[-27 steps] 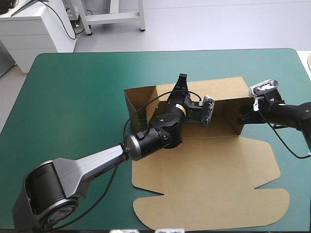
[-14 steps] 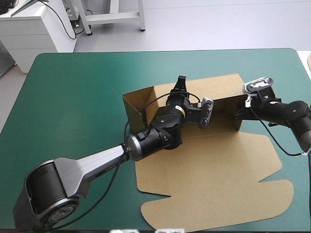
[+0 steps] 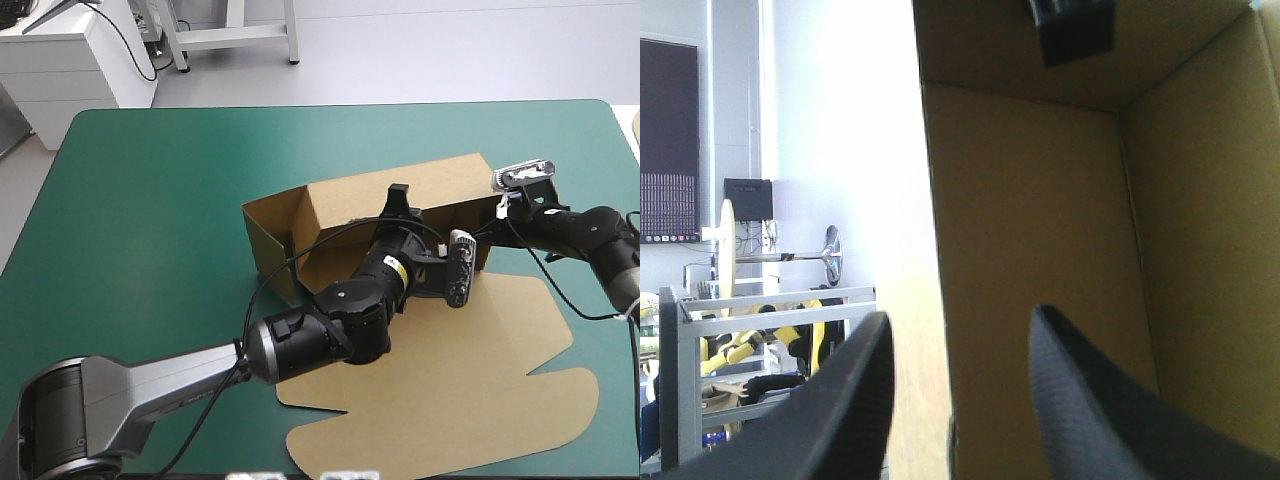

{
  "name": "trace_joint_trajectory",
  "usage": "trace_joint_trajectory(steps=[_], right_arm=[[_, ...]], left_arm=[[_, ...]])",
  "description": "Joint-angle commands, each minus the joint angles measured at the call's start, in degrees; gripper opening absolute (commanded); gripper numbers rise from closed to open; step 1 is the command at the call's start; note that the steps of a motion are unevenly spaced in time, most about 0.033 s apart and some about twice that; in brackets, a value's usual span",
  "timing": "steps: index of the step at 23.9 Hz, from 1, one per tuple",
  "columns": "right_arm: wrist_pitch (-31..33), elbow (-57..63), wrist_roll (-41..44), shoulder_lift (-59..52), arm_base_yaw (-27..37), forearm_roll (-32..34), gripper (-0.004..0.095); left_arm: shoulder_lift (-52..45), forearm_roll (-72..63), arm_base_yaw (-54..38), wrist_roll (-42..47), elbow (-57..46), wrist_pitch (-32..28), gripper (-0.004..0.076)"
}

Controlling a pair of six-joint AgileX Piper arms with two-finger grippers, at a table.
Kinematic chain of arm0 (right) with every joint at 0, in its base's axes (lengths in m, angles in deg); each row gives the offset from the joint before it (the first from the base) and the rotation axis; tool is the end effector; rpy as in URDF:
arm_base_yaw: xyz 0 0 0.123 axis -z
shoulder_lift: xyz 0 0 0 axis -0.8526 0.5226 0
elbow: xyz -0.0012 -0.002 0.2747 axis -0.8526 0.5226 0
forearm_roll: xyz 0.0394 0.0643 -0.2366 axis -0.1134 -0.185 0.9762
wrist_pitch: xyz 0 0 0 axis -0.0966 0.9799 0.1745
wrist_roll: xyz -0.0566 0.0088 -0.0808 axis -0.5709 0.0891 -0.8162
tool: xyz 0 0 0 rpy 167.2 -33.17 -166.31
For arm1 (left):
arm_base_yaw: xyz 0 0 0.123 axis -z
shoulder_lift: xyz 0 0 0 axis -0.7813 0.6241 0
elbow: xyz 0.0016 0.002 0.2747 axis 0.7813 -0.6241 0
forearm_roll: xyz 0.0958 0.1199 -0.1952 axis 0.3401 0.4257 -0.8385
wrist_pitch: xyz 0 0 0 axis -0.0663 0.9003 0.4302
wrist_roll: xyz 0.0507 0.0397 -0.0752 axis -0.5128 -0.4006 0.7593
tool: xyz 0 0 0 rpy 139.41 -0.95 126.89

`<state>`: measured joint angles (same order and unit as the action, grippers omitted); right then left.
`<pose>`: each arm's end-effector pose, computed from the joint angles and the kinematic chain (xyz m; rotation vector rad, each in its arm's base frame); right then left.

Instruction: Fold the box

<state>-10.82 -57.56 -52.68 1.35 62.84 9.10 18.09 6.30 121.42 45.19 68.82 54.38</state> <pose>0.3107 0.0119 0.2642 -0.3646 2.2656 0.2662 0.1923 -0.3595 0.3354 1.6298 1.2588 0.5012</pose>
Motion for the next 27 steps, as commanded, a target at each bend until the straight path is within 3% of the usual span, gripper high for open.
trace_joint_trajectory(steps=[1,3,5,10,19,22,27], right_arm=[[1.87,-1.52,2.53,-1.57,-0.28,-1.14,0.0001],[1.87,-1.52,3.20,-1.57,-0.28,-1.14,0.0001],[2.19,-1.52,3.95,-1.57,-0.28,-1.14,0.0001],[3.86,-1.52,5.98,-1.69,-0.28,-1.14,0.0001],[8.36,-1.52,10.34,-6.74,-0.28,-0.47,0.0002],[9.46,-1.52,13.78,-8.70,-2.11,3.82,0.0002],[10.11,-1.63,27.56,-11.51,-8.84,14.92,0.0003]], left_arm=[[-4.33,1.70,2.79,0.98,1.27,3.64,0.0309],[-5.64,1.91,4.22,0.98,1.27,5.48,0.0239],[-8.54,3.14,4.25,0.98,1.27,5.60,-0.0003],[-15.00,8.03,2.34,0.98,1.27,8.93,-0.0008],[-23.68,0.38,-22.40,8.64,1.27,6.41,-0.0008],[-25.07,-7.24,-30.81,8.06,1.27,6.52,-0.0008],[-26.19,-18.51,-43.60,8.06,1.27,6.52,-0.0008]])
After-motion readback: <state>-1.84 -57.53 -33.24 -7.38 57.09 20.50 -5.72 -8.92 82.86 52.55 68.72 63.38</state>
